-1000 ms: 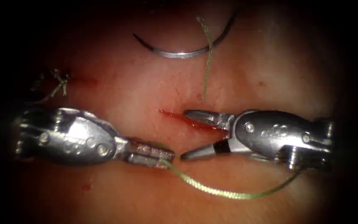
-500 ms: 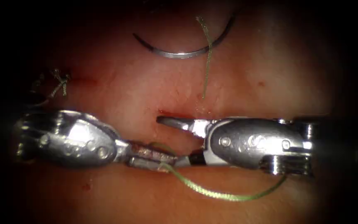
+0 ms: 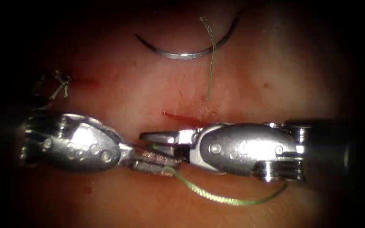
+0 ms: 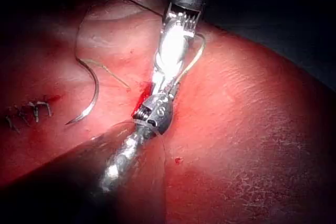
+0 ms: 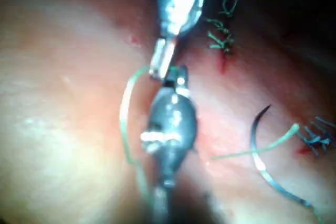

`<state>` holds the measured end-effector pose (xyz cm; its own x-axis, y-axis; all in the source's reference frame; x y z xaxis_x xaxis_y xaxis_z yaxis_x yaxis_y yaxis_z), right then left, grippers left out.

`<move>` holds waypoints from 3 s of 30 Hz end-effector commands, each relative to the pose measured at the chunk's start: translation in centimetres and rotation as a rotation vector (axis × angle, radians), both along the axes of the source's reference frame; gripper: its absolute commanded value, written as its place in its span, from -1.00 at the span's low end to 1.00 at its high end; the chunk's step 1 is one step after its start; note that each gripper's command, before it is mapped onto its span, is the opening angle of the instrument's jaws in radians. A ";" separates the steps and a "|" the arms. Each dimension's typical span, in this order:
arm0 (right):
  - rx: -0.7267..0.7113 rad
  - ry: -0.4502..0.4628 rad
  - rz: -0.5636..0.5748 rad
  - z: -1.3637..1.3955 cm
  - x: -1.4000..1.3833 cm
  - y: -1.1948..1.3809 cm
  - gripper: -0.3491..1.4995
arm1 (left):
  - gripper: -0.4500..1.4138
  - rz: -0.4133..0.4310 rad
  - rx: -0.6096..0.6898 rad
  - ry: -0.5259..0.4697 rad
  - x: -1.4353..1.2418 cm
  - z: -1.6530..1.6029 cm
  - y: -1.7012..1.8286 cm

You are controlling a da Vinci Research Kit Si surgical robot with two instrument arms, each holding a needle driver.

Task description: Wound Closure

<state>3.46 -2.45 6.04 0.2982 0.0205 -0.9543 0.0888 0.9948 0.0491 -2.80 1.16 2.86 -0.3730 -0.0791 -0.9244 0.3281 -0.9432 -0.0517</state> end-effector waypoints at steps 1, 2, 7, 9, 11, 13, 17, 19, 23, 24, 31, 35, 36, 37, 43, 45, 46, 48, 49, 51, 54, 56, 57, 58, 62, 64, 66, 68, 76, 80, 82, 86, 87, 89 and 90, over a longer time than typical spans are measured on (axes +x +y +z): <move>-0.013 0.014 -0.013 0.08 0.06 0.01 -1.00 | -1.00 0.001 0.000 -0.002 -0.05 0.05 0.00; -0.013 0.015 -0.024 0.09 0.06 0.02 -1.00 | -1.00 0.002 0.000 -0.003 -0.04 0.04 0.00; -0.015 0.012 -0.066 0.14 0.05 0.00 -1.00 | -1.00 0.005 -0.003 -0.006 -0.03 0.02 0.01; -0.004 -0.004 -0.065 0.16 0.04 0.03 -1.00 | -1.00 0.005 -0.002 -0.006 -0.03 0.02 0.03; 0.026 -0.029 -0.043 0.19 0.03 0.08 -1.00 | -0.84 0.005 0.000 -0.007 -0.04 0.01 0.05; 0.073 -0.061 -0.014 0.25 0.02 0.17 -1.00 | -0.19 -0.011 0.018 0.005 -0.05 -0.01 0.06; 0.160 -0.143 0.017 0.42 -0.01 0.36 -1.00 | 0.26 -0.051 0.056 0.037 -0.08 -0.05 0.06; 0.192 -0.186 0.026 0.51 -0.03 0.44 -1.00 | 0.25 -0.062 0.067 0.041 -0.09 -0.10 0.03; 0.235 -0.287 0.050 0.61 -0.09 0.58 -1.00 | 0.26 -0.082 0.084 0.056 -0.14 -0.27 -0.06; 0.235 -0.307 0.051 0.63 -0.09 0.61 -1.00 | 0.26 -0.095 0.090 0.061 -0.16 -0.33 -0.07; 0.284 -0.451 0.068 0.79 -0.01 0.77 -1.00 | 0.30 -0.229 0.094 0.199 -0.36 -0.71 -0.11; 0.300 -0.507 0.070 0.89 0.11 0.85 -1.00 | 0.32 -0.267 0.083 0.316 -0.55 -0.73 -0.15; 0.305 -0.517 0.071 0.91 0.14 0.86 -1.00 | 0.32 -0.276 0.083 0.334 -0.59 -0.71 -0.15; 0.304 -0.531 0.067 0.94 0.17 0.87 -1.00 | 0.32 -0.289 0.088 0.355 -0.63 -0.68 -0.14; 0.302 -0.570 0.063 1.03 0.30 0.83 -1.00 | 0.26 -0.356 0.075 0.464 -0.74 -0.46 -0.02; 0.305 -0.574 0.065 1.04 0.31 0.81 -1.00 | 0.25 -0.372 0.055 0.506 -0.71 -0.37 0.05; 0.304 -0.577 0.064 1.05 0.31 0.80 -1.00 | 0.23 -0.378 0.043 0.535 -0.68 -0.30 0.09; 0.307 -0.578 0.066 1.05 0.30 0.77 -1.00 | 0.23 -0.388 0.027 0.573 -0.63 -0.21 0.15; 0.306 -0.578 0.066 1.06 0.29 0.76 -1.00 | 0.21 -0.397 0.018 0.593 -0.59 -0.15 0.19; 0.310 -0.584 0.066 1.06 0.29 0.74 -1.00 | 0.19 -0.413 0.006 0.616 -0.55 -0.09 0.23; 0.314 -0.586 0.069 1.07 0.30 0.73 -1.00 | 0.16 -0.441 -0.010 0.642 -0.51 -0.04 0.27; 0.319 -0.587 0.073 1.08 0.31 0.73 -1.00 | 0.08 -0.462 -0.016 0.659 -0.50 -0.03 0.28; 0.319 -0.587 0.074 1.08 0.31 0.73 -1.00 | 0.06 -0.466 -0.018 0.662 -0.51 -0.03 0.28; 0.319 -0.587 0.074 1.08 0.32 0.73 -1.00 | 0.05 -0.465 -0.022 0.664 -0.51 -0.03 0.29; 0.317 -0.589 0.076 1.10 0.35 0.71 -1.00 | -0.03 -0.461 -0.034 0.669 -0.57 0.01 0.32; 0.320 -0.590 0.080 1.11 0.35 0.69 -1.00 | -0.08 -0.461 -0.038 0.671 -0.61 0.02 0.33; 0.325 -0.590 0.081 1.13 0.35 0.69 -1.00 | -0.22 -0.450 -0.040 0.665 -0.65 0.03 0.34; 0.324 -0.591 0.081 1.14 0.35 0.69 -1.00 | -0.33 -0.440 -0.045 0.665 -0.69 0.03 0.35; 0.333 -0.592 0.087 1.16 0.32 0.69 -1.00 | -0.93 -0.425 -0.041 0.679 -0.73 0.07 0.35; 0.339 -0.593 0.090 1.16 0.32 0.69 -1.00 | -1.00 -0.409 -0.047 0.687 -0.71 0.10 0.29; 0.344 -0.591 0.093 1.15 0.30 0.70 -1.00 | -1.00 -0.396 -0.052 0.681 -0.69 0.10 0.27; 0.350 -0.583 0.091 1.13 0.18 0.71 -1.00 | -1.00 -0.372 -0.051 0.666 -0.58 0.05 0.21; 0.355 -0.580 0.093 1.12 0.15 0.71 -1.00 | -1.00 -0.366 -0.047 0.662 -0.55 0.03 0.20; 0.357 -0.579 0.097 1.12 0.05 0.71 -1.00 | -1.00 -0.357 -0.044 0.656 -0.44 -0.02 0.15; 0.353 -0.581 0.099 1.12 0.01 0.71 -1.00 | -1.00 -0.351 -0.041 0.651 -0.39 -0.05 0.12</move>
<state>3.40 -1.75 7.11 0.7401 0.3581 -0.5693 -0.1422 0.9107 0.3879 -3.08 1.24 2.72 -0.8541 0.1137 -0.5075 -0.0719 -0.9922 -0.1014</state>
